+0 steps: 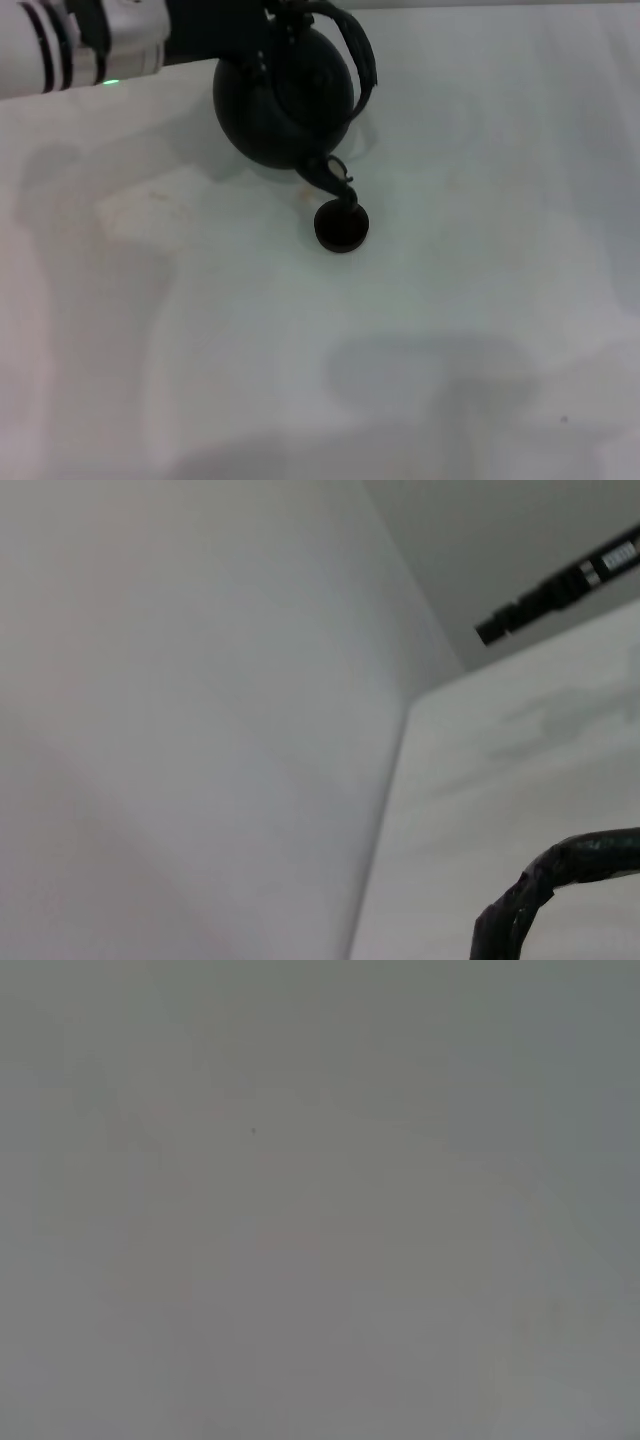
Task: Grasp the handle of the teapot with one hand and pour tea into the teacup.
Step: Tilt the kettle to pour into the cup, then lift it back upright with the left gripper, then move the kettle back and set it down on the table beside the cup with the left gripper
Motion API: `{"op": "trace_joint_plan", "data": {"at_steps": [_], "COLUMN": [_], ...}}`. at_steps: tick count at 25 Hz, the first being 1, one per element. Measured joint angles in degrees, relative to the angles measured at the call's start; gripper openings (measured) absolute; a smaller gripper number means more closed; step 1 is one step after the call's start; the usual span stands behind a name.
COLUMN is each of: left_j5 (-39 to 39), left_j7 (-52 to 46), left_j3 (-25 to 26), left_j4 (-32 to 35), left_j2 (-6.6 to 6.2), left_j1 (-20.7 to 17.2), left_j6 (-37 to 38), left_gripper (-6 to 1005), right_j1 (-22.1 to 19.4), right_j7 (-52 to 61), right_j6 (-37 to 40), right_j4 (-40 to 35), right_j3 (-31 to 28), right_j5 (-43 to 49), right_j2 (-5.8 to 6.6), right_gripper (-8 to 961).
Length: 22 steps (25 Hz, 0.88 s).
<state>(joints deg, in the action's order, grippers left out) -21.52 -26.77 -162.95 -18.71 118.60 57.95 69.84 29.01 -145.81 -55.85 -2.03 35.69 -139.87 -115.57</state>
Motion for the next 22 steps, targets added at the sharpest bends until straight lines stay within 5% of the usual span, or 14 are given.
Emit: {"op": "trace_joint_plan", "data": {"at_steps": [12,22], "left_j5": [-14.20,-37.56], "left_j7": [2.07,16.68], "left_j3": [0.03,0.78], "left_j4": [1.19,17.08], "left_j2": [0.40,0.43], "left_j1": [-9.28,-23.01], "left_j6": [4.71,6.79], "left_gripper": [111,110], "right_j1": [-0.01,0.02], "right_j7": [0.00,0.00], "right_j6": [-0.03,0.03], "right_j4": [0.00,-0.29], "right_j3": [0.37,0.38], "right_j5": [0.20,0.23], "right_j2": [0.00,0.15], "right_gripper": [825,825]}}
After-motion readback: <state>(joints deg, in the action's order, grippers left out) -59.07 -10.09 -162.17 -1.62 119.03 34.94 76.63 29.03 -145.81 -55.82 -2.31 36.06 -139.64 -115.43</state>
